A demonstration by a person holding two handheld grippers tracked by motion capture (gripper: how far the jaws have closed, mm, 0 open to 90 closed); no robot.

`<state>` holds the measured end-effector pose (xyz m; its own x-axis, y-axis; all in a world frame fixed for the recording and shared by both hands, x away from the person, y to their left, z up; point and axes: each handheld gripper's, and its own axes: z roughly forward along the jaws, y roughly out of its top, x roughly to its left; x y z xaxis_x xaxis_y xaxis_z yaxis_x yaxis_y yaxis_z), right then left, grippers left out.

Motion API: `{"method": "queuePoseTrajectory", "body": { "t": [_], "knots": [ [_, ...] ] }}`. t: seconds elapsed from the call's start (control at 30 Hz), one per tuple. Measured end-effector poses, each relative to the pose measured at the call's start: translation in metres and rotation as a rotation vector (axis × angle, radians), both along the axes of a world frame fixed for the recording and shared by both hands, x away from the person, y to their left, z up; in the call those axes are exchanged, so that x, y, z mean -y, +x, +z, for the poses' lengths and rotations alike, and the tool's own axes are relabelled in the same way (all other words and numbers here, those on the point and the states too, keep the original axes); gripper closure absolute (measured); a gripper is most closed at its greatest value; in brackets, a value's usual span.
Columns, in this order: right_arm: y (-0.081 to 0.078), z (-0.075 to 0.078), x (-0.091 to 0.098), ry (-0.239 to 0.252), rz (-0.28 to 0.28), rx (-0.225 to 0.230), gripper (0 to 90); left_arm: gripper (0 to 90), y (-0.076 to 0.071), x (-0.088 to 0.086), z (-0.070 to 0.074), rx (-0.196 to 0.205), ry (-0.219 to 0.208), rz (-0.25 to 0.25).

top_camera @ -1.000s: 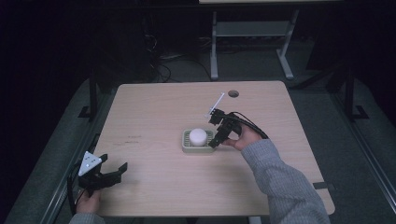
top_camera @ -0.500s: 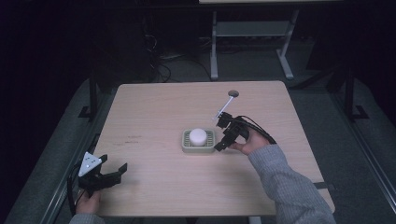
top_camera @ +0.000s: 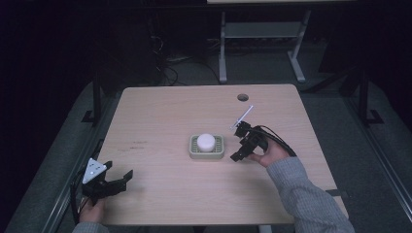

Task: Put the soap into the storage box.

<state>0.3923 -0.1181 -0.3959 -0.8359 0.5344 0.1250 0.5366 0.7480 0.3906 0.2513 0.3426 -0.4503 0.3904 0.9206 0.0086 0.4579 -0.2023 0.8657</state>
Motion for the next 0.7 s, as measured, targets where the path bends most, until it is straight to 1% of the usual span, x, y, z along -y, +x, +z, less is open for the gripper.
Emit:
{"method": "queuePoseTrajectory", "body": {
  "t": [0.2,0.27,0.5,0.57,0.7],
  "knots": [
    [-0.004,0.003,0.006,0.004,-0.005,0.012,22.6,12.8,0.000,0.000,0.000,-0.001,0.000,0.001],
    [-0.006,0.003,0.009,0.015,-0.010,0.010,22.6,12.8,0.000,0.000,0.000,0.000,0.002,0.001],
    [-0.011,-0.002,0.018,0.021,-0.024,0.004,22.7,12.8,0.000,0.001,0.000,-0.002,0.003,0.002],
    [-0.012,-0.003,0.021,0.013,-0.029,-0.005,22.6,12.8,0.000,0.001,-0.001,-0.003,0.006,0.001],
    [-0.015,-0.001,0.024,0.010,-0.030,0.002,22.6,12.8,0.000,0.001,-0.001,-0.003,0.008,0.001]
  ]
}}
